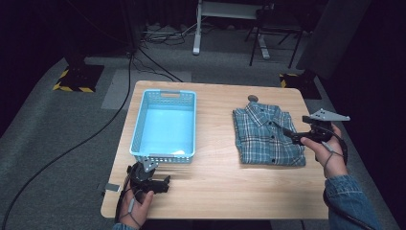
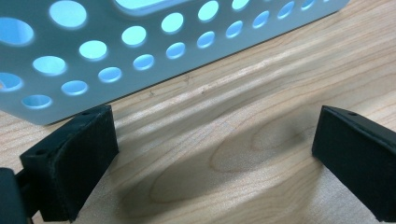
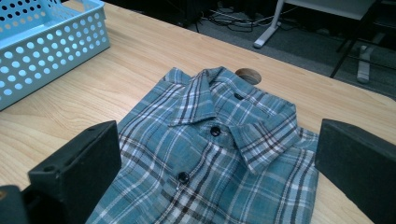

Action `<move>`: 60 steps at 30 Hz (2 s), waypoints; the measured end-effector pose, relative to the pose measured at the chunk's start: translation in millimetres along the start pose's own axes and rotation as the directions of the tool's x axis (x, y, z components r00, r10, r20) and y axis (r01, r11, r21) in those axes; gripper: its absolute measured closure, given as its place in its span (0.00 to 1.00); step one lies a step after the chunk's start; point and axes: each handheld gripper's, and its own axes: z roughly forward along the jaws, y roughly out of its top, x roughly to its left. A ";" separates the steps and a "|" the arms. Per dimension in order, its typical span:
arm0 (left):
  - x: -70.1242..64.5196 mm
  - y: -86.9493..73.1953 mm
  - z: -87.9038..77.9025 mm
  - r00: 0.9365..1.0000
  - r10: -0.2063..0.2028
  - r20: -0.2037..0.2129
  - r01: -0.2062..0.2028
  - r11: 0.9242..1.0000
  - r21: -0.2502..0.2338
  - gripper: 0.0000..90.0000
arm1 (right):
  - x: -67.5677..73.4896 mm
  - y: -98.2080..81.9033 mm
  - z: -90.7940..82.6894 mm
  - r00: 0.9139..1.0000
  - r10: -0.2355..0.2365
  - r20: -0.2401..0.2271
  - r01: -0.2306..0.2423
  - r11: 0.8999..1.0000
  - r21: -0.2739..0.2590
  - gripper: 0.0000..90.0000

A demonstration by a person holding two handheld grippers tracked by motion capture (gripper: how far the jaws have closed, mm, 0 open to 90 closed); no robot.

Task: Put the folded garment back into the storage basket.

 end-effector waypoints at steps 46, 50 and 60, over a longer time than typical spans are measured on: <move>0.2 0.1 0.0 1.000 0.000 0.000 0.000 1.000 0.000 0.00 | 9.3 -14.7 65.2 0.996 0.074 -0.043 -0.075 0.997 -0.015 0.00; 0.2 0.1 0.0 1.000 0.000 -0.001 0.000 1.000 0.000 0.00 | 9.4 -22.2 70.4 0.996 0.076 -0.047 -0.075 0.997 0.016 0.00; 0.2 0.1 0.0 1.000 0.000 0.000 0.000 1.000 0.000 0.00 | 11.0 -36.5 80.0 0.994 0.092 -0.052 -0.090 0.995 0.038 0.00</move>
